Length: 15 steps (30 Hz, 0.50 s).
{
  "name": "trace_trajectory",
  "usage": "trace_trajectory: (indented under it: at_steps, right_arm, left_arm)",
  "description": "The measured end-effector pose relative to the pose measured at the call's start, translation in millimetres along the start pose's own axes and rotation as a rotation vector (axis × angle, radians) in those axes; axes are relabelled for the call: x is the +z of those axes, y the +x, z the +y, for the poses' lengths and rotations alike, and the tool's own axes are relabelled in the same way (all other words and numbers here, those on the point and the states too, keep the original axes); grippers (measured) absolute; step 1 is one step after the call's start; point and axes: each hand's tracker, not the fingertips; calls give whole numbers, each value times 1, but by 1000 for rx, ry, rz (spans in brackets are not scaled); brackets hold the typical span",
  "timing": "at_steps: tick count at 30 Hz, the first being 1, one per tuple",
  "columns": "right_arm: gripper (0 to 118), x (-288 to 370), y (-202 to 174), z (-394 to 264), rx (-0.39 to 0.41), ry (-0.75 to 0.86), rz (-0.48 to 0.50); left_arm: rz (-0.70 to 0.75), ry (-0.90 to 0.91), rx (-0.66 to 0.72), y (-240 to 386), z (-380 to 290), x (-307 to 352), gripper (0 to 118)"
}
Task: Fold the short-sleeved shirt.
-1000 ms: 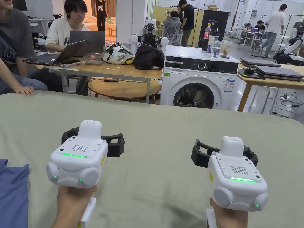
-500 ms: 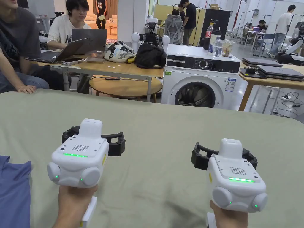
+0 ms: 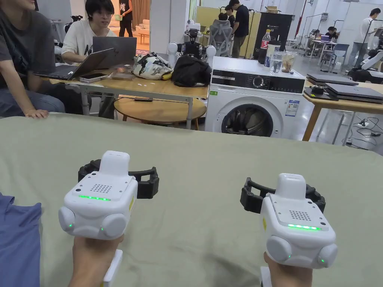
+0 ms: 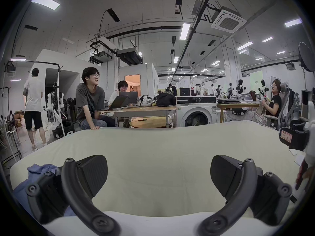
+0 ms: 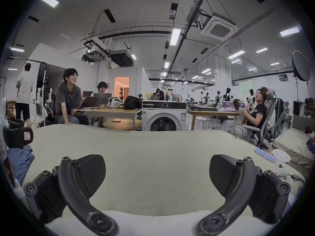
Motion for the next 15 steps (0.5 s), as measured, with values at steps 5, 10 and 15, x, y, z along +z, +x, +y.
trace_trajectory:
  at_steps: [5, 10, 15]
  right_arm:
    - [118, 3, -1, 2, -2, 2, -2]
    - [118, 2, 0, 2, -10, -5, -8]
    - [118, 3, 0, 3, -11, -10, -7]
  left_arm:
    - [1, -13, 7, -1, -1, -1, 118]
    - [7, -8, 29, -6, -1, -2, 118]
    - [8, -1, 35, -7, 1, -1, 118]
